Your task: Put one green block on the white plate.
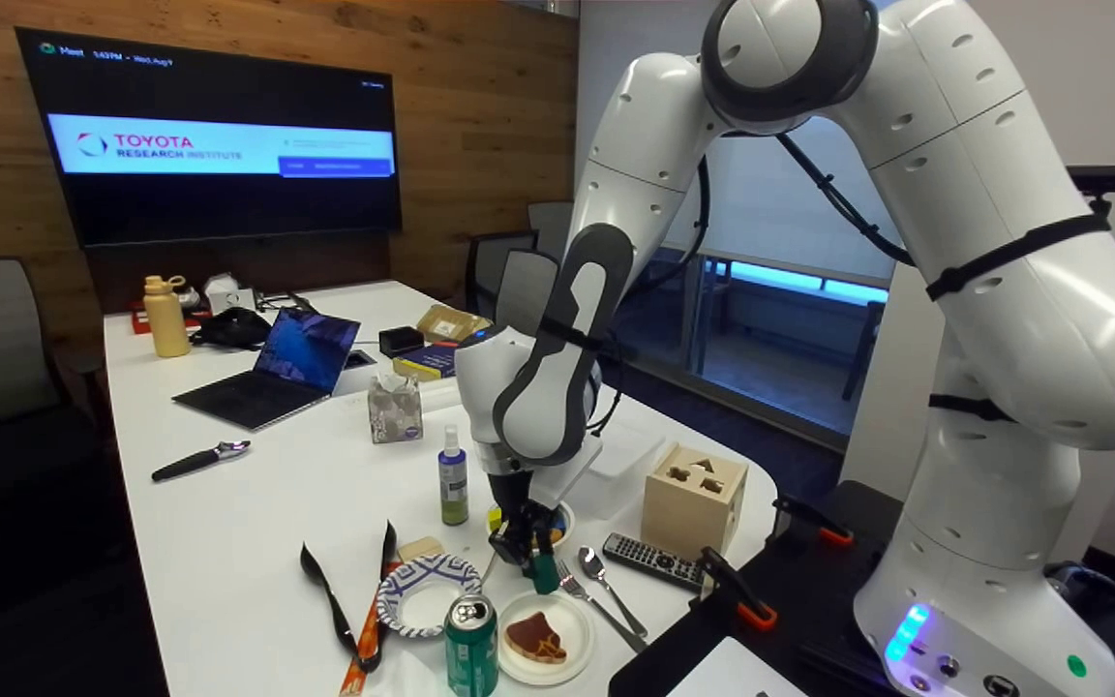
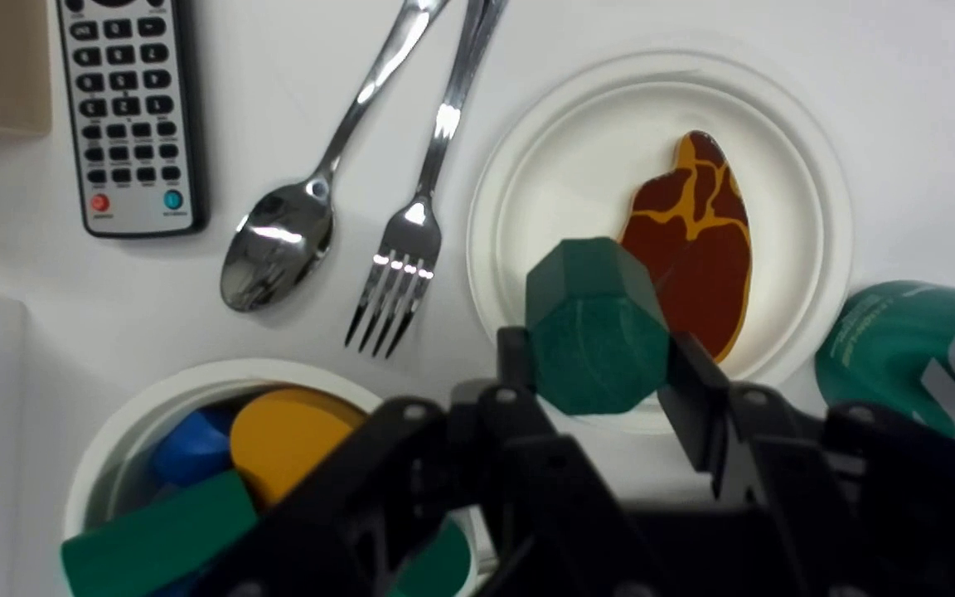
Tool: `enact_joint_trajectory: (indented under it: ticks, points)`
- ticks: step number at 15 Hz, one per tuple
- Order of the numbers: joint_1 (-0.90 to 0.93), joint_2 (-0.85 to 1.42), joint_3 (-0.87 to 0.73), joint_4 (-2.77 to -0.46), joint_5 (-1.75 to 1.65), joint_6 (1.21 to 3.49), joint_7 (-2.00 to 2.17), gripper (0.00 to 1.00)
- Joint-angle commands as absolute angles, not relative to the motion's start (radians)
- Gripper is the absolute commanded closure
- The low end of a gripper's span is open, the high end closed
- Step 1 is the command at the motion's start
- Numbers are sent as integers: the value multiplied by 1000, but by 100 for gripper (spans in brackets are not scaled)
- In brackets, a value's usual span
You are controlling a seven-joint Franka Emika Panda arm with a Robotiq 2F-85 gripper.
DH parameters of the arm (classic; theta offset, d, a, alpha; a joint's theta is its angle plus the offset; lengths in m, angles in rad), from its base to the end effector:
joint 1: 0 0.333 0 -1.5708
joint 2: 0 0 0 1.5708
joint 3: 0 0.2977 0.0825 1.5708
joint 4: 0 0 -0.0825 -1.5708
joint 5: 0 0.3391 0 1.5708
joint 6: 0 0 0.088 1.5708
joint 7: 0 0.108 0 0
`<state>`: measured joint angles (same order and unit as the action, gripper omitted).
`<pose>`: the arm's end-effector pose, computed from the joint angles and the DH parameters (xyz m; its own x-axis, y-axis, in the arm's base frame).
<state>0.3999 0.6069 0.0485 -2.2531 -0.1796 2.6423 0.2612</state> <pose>0.4237 0.2114 0.1036 0.9232 0.3271 -0.2019 0.3479 -0.9343 0.0773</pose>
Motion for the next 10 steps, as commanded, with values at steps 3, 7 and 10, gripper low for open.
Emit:
enact_joint_trajectory:
  ticks: [3, 7, 10]
  points:
    - [387, 658, 70, -2183, -185, 2585, 187, 82]
    - [387, 703, 85, -2125, -190, 2544, 137, 82]
    - [386, 737, 91, -2086, -192, 2522, 112, 82]
